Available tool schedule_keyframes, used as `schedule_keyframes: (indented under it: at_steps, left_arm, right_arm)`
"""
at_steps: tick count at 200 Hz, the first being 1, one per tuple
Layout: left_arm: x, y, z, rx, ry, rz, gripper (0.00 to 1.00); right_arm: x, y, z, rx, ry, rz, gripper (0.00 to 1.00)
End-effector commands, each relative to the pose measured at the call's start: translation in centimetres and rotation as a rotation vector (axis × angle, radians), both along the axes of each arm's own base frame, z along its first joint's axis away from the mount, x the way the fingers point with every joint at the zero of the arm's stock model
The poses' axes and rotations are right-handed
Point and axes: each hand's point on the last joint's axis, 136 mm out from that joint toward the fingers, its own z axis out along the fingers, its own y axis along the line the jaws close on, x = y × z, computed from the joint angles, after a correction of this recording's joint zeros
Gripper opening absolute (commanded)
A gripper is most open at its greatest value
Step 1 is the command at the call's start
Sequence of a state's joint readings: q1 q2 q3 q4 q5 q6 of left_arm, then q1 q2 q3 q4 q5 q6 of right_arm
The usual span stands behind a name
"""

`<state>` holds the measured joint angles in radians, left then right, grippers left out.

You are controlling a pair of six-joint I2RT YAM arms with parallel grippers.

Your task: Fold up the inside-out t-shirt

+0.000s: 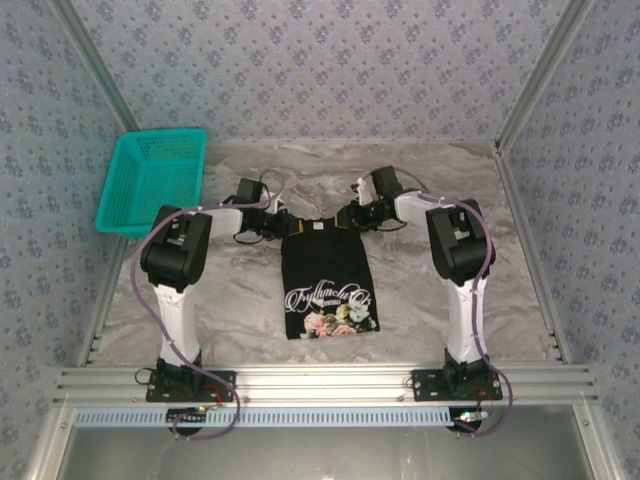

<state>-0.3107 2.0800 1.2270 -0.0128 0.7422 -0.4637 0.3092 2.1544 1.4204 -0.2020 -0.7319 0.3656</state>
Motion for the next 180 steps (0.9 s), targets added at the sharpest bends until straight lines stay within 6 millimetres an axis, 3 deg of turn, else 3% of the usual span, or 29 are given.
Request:
schedule_keyframes:
  at_steps: [1,15,45,73,127,142,158,180]
  left_arm:
    - [-0.3,-1.0,1.4,-0.062,-0.002,-0.025,0.07]
    - [0.5,-1.0,3.0,-0.104,-0.027,-0.005,0.0]
    - [2.1,-0.3,7.2,-0.147,-0.118,0.042,0.0]
    - [3.7,0.2,11.7,-0.176,-0.203,0.068,0.0]
    - [7.0,0.6,24.0,-0.186,-0.46,0.085,0.0]
    - [7.0,0.7,27.6,-0.192,-0.533,0.082,0.0]
    - [6.3,0.8,30.6,-0.201,-0.605,0.076,0.0]
    - [4.2,0.5,31.1,-0.185,-0.648,0.042,0.0]
  right_arm:
    - [0.5,0.2,2.3,0.091,-0.025,0.01,0.2]
    - [0.9,0.1,3.8,0.114,-0.051,0.008,0.14]
    - [2.0,-0.8,7.8,0.161,-0.129,-0.012,0.04]
    - [3.6,-1.6,12.7,0.2,-0.227,-0.04,0.0]
    - [7.3,-1.8,25.4,0.234,-0.492,-0.067,0.0]
    - [7.3,-1.9,28.8,0.24,-0.578,-0.062,0.0]
    - [6.5,-2.0,31.1,0.23,-0.652,-0.043,0.0]
    - [4.2,-1.8,31.1,0.201,-0.712,0.007,0.0]
